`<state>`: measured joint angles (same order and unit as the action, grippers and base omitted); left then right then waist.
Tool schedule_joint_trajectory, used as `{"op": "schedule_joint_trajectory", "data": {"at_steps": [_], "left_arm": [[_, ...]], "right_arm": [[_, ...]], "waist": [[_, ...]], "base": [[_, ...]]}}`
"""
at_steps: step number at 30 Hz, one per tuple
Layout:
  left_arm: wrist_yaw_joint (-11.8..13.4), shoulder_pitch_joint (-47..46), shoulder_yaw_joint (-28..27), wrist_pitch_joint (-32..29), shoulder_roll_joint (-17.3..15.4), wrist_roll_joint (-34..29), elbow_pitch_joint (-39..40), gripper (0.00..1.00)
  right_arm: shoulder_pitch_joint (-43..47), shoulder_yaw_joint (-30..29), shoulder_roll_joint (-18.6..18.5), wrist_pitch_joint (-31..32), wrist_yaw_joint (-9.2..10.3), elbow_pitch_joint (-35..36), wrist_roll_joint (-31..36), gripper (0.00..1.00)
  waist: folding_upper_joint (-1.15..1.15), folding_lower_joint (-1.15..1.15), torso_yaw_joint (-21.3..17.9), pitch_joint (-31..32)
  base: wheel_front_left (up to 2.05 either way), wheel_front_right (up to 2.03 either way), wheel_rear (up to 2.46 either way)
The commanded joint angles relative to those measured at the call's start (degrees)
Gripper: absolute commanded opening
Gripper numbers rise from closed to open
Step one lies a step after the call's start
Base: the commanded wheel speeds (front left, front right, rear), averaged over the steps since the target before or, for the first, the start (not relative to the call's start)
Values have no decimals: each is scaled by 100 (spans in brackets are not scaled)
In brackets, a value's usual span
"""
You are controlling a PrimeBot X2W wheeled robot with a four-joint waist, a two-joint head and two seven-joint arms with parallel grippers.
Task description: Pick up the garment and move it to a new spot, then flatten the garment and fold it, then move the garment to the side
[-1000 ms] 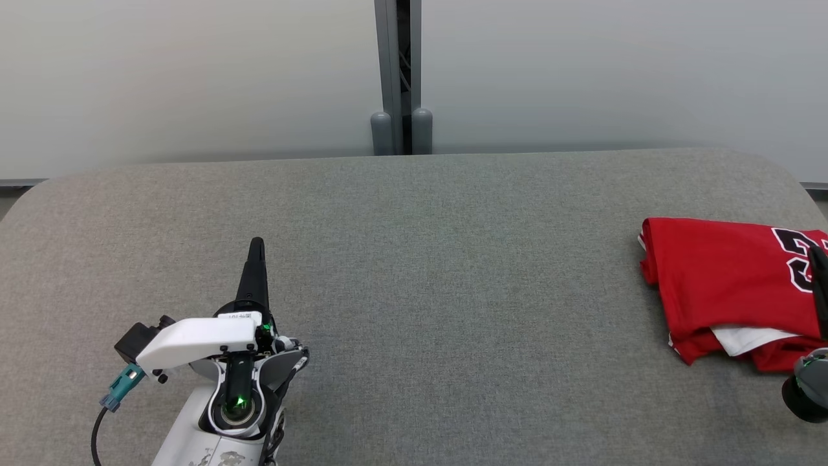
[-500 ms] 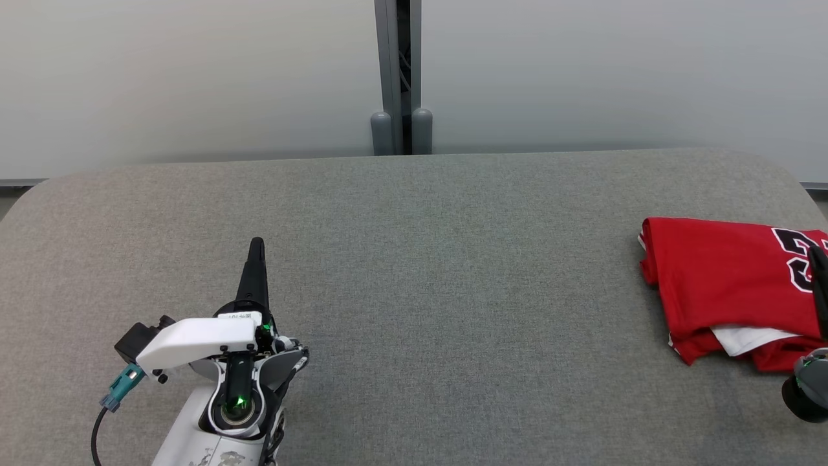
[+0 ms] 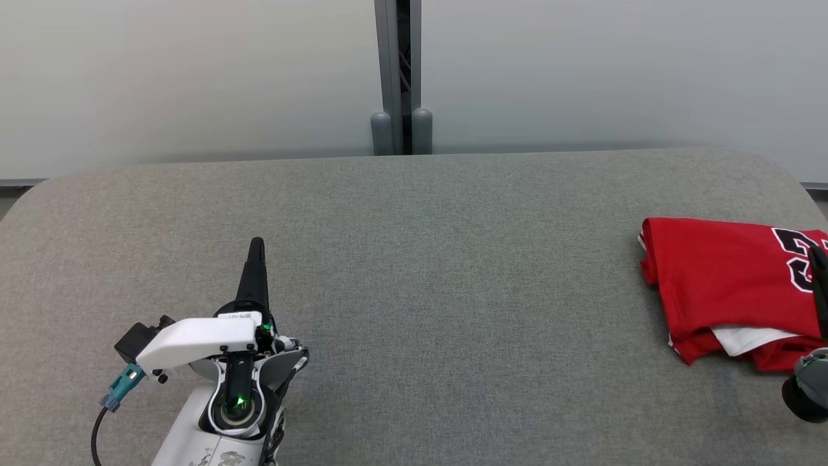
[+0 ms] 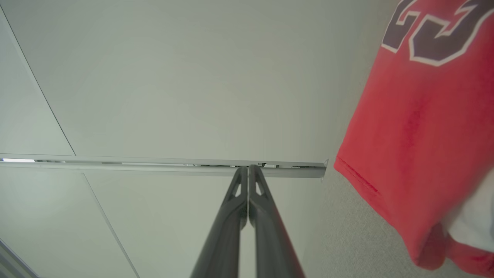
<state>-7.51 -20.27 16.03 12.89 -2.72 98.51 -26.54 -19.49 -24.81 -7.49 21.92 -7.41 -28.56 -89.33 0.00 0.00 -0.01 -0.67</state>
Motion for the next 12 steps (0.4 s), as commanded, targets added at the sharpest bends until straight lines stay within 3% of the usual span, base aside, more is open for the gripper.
{"op": "schedule_joint_trajectory", "data": {"at_steps": [1,12], "left_arm": [[-19,-45,1,16,-12,5,0,0],[-18,-45,1,16,-12,5,0,0]], "right_arm": [[-3,9,-50,5,-15,0,-37,0],[-2,11,-50,4,-15,0,-34,0]], "waist": [[0,0,0,0],[0,0,0,0]], "base": [[0,0,0],[0,0,0]]}}
